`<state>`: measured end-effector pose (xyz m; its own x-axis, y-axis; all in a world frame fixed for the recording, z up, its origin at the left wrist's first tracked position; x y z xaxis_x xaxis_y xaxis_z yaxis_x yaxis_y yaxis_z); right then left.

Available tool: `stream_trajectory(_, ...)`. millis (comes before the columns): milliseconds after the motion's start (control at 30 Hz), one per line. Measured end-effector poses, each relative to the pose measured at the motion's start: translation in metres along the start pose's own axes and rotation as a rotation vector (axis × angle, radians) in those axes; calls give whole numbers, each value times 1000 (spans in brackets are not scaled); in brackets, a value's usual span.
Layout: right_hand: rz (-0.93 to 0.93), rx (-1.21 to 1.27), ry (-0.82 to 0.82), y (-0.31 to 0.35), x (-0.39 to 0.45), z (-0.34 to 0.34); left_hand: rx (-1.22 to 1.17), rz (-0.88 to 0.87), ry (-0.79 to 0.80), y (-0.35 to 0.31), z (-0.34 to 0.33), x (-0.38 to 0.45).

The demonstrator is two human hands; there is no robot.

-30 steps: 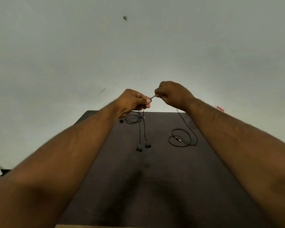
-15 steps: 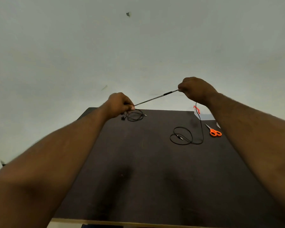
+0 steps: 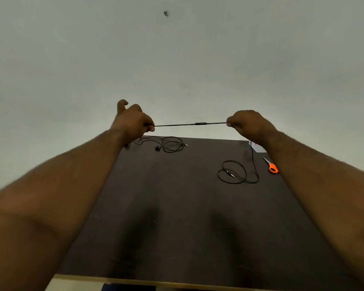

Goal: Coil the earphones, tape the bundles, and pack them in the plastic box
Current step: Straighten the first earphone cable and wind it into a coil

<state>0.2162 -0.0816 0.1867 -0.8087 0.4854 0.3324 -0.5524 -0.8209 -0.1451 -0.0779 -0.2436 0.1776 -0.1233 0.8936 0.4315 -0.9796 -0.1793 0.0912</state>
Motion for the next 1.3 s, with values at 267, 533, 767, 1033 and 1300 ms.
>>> stream_trajectory(267, -54, -47, -15, -20, -3, 10, 47, 91, -54, 22, 7, 5)
stream_trajectory(533, -117, -97, -11, -19, -6, 4, 66, 139, -102, 25, 10, 6)
stream_trajectory(767, -138, -78, -23, -21, -5, 0, 77, 142, -106, 24, 2, 0)
stream_trajectory(1033, -123, 37, -101, 16, 2, -3, 8, 254, 346, 8, -19, 3)
stream_trajectory(1300, -37, 54, -97, 78, 30, -16, -1117, 184, 120, -99, -28, 12)
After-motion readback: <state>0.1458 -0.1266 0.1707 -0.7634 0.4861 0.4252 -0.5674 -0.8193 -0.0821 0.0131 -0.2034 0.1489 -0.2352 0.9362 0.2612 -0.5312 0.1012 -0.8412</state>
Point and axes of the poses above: each hand's wrist, its own x-axis towards the middle knuckle, its own z-axis out of the back of the hand, y = z × x, the point moved 3 cm from there along x, towards the middle knuckle, and after that the axes turned 6 degrees about y, right-handed, at the moved point
